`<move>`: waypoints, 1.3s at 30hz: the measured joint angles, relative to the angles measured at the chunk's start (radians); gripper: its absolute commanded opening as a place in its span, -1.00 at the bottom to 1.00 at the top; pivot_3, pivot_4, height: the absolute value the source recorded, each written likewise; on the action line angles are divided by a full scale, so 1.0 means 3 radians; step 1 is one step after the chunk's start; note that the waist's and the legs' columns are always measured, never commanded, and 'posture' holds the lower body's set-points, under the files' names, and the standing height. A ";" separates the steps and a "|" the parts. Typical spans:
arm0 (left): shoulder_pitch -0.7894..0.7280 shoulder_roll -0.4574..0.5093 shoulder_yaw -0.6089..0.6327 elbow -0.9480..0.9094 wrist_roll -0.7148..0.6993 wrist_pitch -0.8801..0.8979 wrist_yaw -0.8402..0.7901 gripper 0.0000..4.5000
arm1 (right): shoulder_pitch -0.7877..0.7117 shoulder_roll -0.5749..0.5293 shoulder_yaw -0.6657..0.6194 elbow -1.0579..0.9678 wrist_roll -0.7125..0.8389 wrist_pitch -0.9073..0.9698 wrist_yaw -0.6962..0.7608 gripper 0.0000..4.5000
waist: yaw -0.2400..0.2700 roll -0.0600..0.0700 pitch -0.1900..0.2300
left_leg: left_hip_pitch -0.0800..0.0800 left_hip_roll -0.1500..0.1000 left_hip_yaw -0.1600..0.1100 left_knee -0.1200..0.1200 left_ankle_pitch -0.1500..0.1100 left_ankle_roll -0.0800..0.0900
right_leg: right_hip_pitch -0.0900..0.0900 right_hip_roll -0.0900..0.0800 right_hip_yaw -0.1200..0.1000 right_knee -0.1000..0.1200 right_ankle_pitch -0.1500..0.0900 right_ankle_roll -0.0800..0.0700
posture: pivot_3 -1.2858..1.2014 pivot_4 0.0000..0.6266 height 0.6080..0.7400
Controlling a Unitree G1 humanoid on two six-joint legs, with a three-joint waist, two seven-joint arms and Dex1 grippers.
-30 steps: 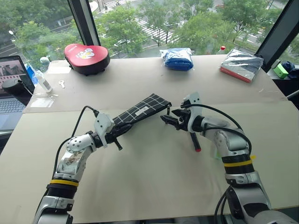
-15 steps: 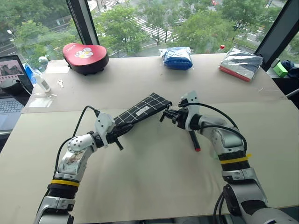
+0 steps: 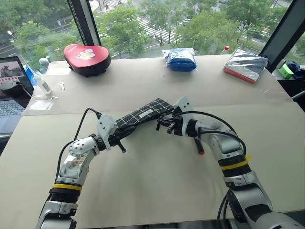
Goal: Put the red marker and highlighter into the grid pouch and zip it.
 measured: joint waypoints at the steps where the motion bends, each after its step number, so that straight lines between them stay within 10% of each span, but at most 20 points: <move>1: 0.0000 -0.0002 0.0000 0.0000 0.0000 0.0000 0.0001 -1.00 | -0.0014 0.0027 0.0017 -0.0001 0.0002 0.0000 0.0014 -1.00 | -0.0002 0.0000 0.0000 | 0.0000 0.0000 0.0000 0.0000 0.0000 0.0000 | 0.0000 0.0000 0.0000 0.0000 0.0000 0.0000 | 0.03 -0.52 1.00; 21: 0.0000 -0.0018 -0.0001 -0.0002 0.0013 0.0012 -0.0005 -1.00 | -0.0002 0.0274 0.0407 -0.0221 -0.0042 0.0155 0.0142 -1.00 | -0.0001 0.0000 0.0000 | 0.0001 -0.0001 0.0000 0.0004 0.0001 -0.0002 | -0.0002 0.0000 -0.0001 0.0004 0.0001 -0.0001 | 0.03 -0.52 1.00; 39: -0.0002 -0.0060 0.0001 -0.0056 0.0043 0.0049 -0.0056 -1.00 | -0.0249 0.0194 -0.0177 0.0237 0.0007 0.0033 -0.0042 -1.00 | -0.0013 0.0000 0.0000 | -0.0001 0.0000 0.0000 0.0005 0.0002 -0.0003 | -0.0002 0.0001 0.0000 0.0005 0.0002 -0.0003 | 0.03 -0.52 1.00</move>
